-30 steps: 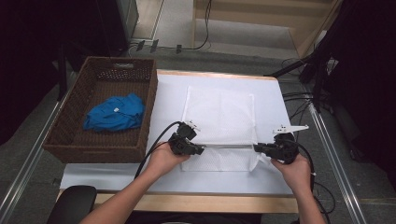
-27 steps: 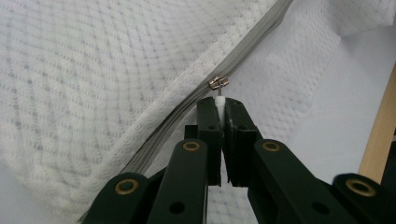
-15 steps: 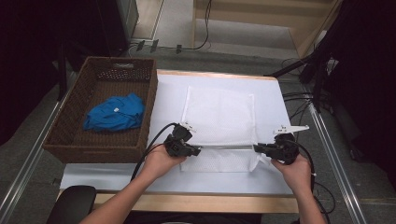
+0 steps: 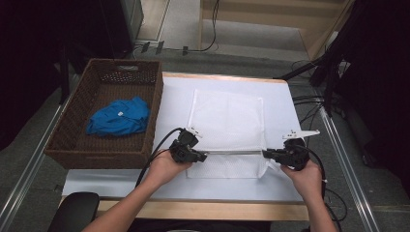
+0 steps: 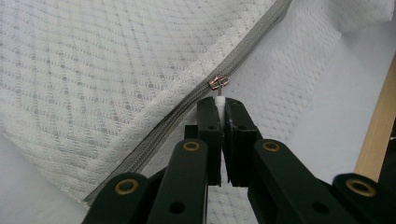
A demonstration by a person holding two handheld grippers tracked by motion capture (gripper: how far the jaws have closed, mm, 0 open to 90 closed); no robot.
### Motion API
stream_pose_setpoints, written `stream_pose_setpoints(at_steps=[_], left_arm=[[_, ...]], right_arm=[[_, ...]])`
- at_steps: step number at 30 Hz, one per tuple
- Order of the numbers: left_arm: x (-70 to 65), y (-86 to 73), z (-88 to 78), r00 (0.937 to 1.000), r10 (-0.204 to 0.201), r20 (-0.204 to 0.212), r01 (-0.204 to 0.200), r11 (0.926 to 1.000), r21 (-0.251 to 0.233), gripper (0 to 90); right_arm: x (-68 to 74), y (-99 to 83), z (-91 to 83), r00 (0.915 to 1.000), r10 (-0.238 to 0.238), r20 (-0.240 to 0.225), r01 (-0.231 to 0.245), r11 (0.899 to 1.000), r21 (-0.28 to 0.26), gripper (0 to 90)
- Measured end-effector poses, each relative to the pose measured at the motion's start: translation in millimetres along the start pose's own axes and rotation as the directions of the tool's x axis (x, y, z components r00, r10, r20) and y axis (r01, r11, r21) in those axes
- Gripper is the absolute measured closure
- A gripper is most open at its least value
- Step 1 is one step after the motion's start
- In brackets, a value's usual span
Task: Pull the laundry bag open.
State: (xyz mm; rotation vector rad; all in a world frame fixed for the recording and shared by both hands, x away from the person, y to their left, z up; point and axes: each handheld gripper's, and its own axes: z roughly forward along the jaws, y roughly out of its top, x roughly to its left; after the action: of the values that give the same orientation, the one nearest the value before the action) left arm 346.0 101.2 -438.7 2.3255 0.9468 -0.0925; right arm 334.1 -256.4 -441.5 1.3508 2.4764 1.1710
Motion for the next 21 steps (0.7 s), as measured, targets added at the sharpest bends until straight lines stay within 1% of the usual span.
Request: stream_pose_setpoints(at_steps=[4, 6, 9, 10, 11, 15, 17, 21], left_arm=[[0.6, -1.0, 0.0, 1.0, -0.002, -0.004, 0.002, 1.0, 0.002, 87.6], [1.2, -1.8, -1.0, 0.9999, -0.01, -0.007, 0.01, 0.9999, 0.001, 87.6], [2.3, -3.4, -5.0, 0.9997, -0.02, -0.011, 0.02, 0.9998, -0.008, 87.6], [2.9, -4.0, -6.9, 0.9998, -0.018, -0.013, 0.018, 0.9998, -0.007, 87.6], [2.6, -4.9, -8.1, 0.9994, -0.027, -0.02, 0.027, 0.9996, -0.01, 87.6], [4.5, -9.4, -10.4, 0.9988, -0.046, -0.018, 0.046, 0.9988, -0.017, 87.6], [4.9, -10.8, -11.4, 0.9986, -0.047, -0.025, 0.047, 0.9988, -0.014, 87.6], [5.4, -11.9, -12.3, 0.9983, -0.054, -0.023, 0.053, 0.9984, -0.018, 87.6]], right_arm=[[0.2, 0.2, 0.6, 1.0, -0.001, 0.002, 0.001, 1.0, -0.002, 85.6], [-0.4, 0.2, 0.4, 1.0, -0.001, 0.001, 0.001, 1.0, -0.003, 85.6], [-1.1, -0.1, -0.2, 1.0, 0.006, 0.001, -0.006, 1.0, -0.009, 85.5], [-1.1, -0.2, -0.5, 1.0, 0.009, 0.003, -0.008, 1.0, -0.007, 85.5], [-1.3, -0.2, -0.7, 1.0, 0.008, 0.004, -0.008, 1.0, -0.005, 85.5], [-1.7, -0.2, -1.0, 1.0, 0.008, 0.004, -0.008, 1.0, -0.008, 85.5], [-1.4, -0.3, -0.9, 1.0, 0.006, 0.005, -0.006, 1.0, -0.007, 85.5], [-1.3, -0.2, -1.0, 1.0, 0.005, 0.004, -0.005, 1.0, -0.007, 85.3]])
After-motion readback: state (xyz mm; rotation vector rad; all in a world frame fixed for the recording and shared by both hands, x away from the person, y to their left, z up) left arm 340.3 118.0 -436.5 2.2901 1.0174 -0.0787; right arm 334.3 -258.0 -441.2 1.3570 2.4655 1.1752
